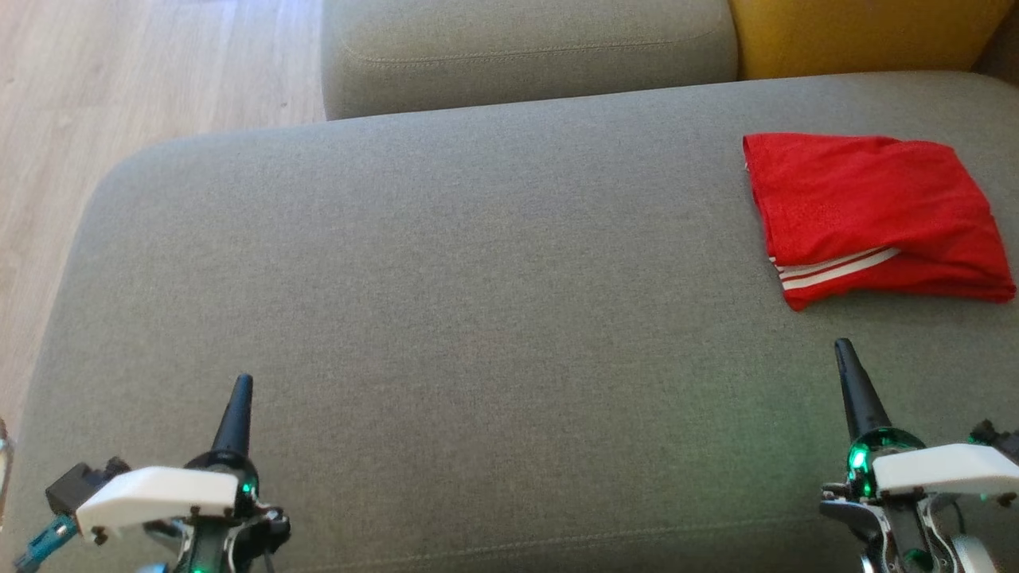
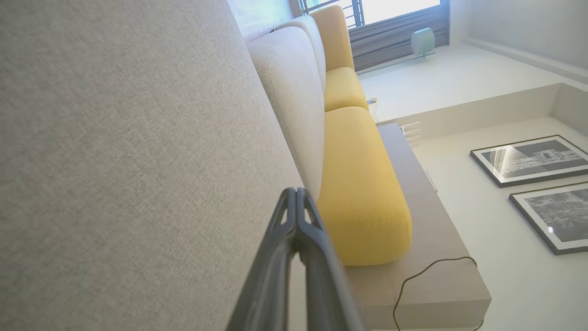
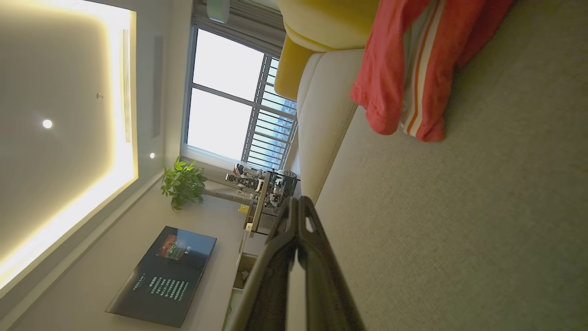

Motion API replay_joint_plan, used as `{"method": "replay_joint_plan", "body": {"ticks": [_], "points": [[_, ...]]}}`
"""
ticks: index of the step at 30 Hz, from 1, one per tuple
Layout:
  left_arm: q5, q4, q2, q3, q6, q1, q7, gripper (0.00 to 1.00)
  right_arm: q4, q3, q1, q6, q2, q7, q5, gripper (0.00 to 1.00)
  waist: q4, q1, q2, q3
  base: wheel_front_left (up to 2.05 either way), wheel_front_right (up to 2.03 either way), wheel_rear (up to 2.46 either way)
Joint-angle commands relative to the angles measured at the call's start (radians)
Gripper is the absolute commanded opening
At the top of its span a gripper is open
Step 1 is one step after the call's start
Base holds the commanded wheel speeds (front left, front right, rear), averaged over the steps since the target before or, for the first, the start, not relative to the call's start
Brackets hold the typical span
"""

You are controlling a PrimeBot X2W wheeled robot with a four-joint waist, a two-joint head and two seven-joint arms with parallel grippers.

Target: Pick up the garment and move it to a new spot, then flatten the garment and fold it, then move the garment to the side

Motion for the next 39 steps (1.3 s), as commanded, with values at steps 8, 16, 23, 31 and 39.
{"method": "replay_joint_plan", "body": {"ticks": [8,16,23,31,39], "points": [[-0.122,-0.009,0.014,0.064,-0.031,-0.083,0.031,0.00,-0.017,0.007,-0.070,0.000,-0.016,0.034,0.124,0.00,0.000,0.0000,0.0000,0.002,0.00,0.00,0.00],[-0.206,0.005,0.013,0.085,-0.046,-0.099,0.052,0.00,-0.007,0.001,-0.079,0.000,-0.015,0.055,0.206,0.00,0.000,0.0000,0.0000,0.004,0.00,0.00,0.00],[-0.290,0.019,0.012,0.106,-0.061,-0.115,0.073,0.00,0.002,-0.004,-0.088,0.000,-0.015,0.076,0.288,0.00,0.001,0.0000,0.0000,0.006,0.00,0.00,0.00],[-0.303,0.022,0.010,0.113,-0.064,-0.118,0.079,0.00,0.004,-0.008,-0.090,0.000,-0.013,0.082,0.302,0.00,0.001,0.0000,0.0000,0.006,0.00,0.00,0.00],[-0.300,0.023,0.007,0.116,-0.064,-0.118,0.082,0.00,0.004,-0.010,-0.090,0.000,-0.011,0.084,0.300,0.00,0.001,0.0000,0.0000,0.006,0.00,0.00,0.00]]}}
